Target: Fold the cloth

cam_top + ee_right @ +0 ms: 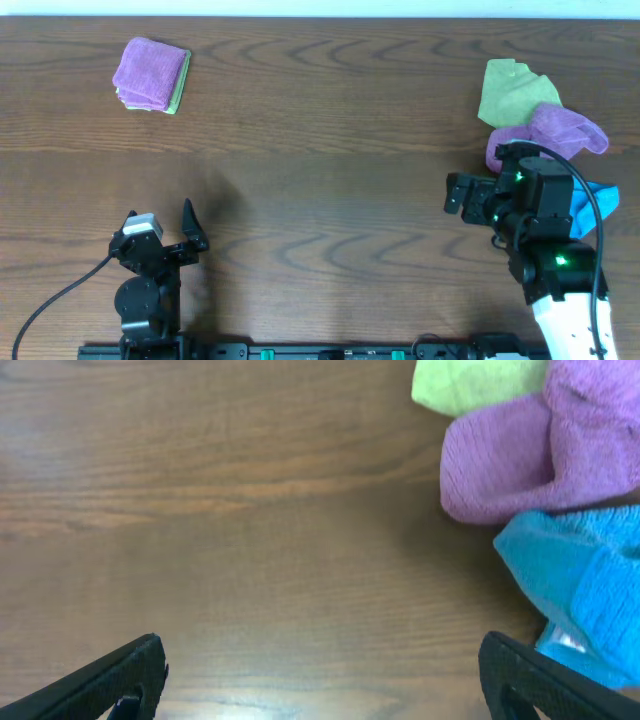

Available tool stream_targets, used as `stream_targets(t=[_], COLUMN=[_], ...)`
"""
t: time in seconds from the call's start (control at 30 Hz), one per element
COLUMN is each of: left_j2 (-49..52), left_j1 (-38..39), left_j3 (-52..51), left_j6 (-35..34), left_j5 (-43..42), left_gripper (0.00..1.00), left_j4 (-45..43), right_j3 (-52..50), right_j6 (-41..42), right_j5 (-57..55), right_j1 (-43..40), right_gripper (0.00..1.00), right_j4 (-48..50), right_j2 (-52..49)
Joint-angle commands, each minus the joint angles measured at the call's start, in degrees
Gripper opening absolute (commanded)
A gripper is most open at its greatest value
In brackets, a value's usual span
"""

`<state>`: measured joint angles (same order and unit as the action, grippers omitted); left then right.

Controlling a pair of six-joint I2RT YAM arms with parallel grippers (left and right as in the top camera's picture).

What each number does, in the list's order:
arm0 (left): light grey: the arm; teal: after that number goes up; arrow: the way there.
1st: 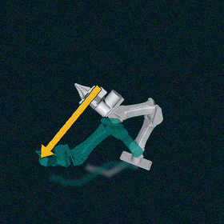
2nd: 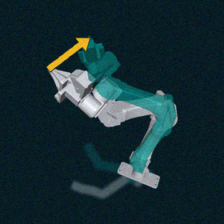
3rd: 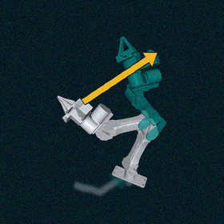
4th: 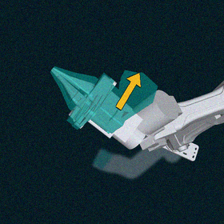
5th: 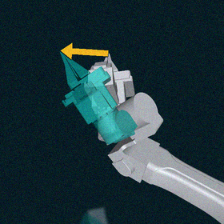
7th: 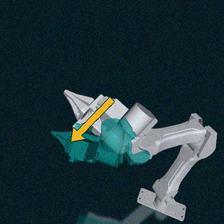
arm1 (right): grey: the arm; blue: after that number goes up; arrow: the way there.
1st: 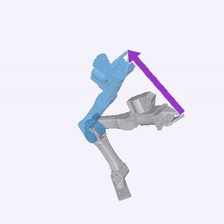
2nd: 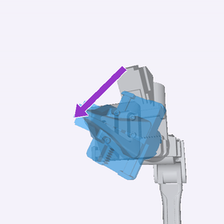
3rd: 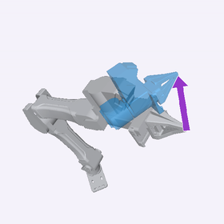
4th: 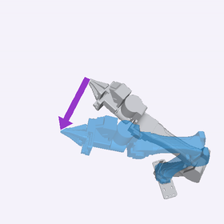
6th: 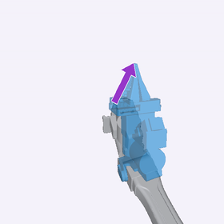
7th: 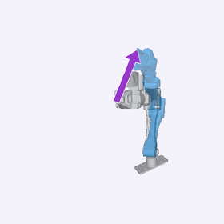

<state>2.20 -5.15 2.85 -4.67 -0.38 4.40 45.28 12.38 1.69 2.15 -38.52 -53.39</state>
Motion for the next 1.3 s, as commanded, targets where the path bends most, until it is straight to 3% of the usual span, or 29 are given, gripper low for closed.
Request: stream_targets(t=[0.0, 0.3, 0.5, 0.6, 0.93, 1.27], left_j2=[0.22, 0.22, 0.22, 0.22, 0.22, 0.22], left_j1=[-0.09, -0.09, -0.09, -0.09, -0.09, -0.09], left_j3=[-2.34, -2.34, -2.34, -2.34, -2.34, -2.34], left_j6=[0.42, 0.42, 0.42, 0.42, 0.42, 0.42], left_j5=[0.9, 0.9, 0.9, 0.9, 0.9, 0.9], left_gripper=[0.95, 0.95, 0.96, 0.96, 0.95, 0.95], left_j4=[0.46, 0.46, 0.46, 0.46, 0.46, 0.46], right_j3=[0.59, 0.07, -4.81, -9.09, -22.14, -33.16], right_j6=[-0.57, -1.84, -16.59, -17.66, -17.88, -23.76], right_j5=[-0.13, -6.21, -6.12, -4.87, -4.66, -4.7], right_j1=[-0.26, -1.36, -1.22, -1.22, -0.87, -0.24], right_gripper=[0.99, 0.99, 0.99, 0.99, 0.99, 0.99], right_j4=[-2.25, -9.68, -9.31, -8.92, 4.31, 16.04], right_j2=[2.49, 27.65, 41.94, 47.95, 52.5, 52.85])
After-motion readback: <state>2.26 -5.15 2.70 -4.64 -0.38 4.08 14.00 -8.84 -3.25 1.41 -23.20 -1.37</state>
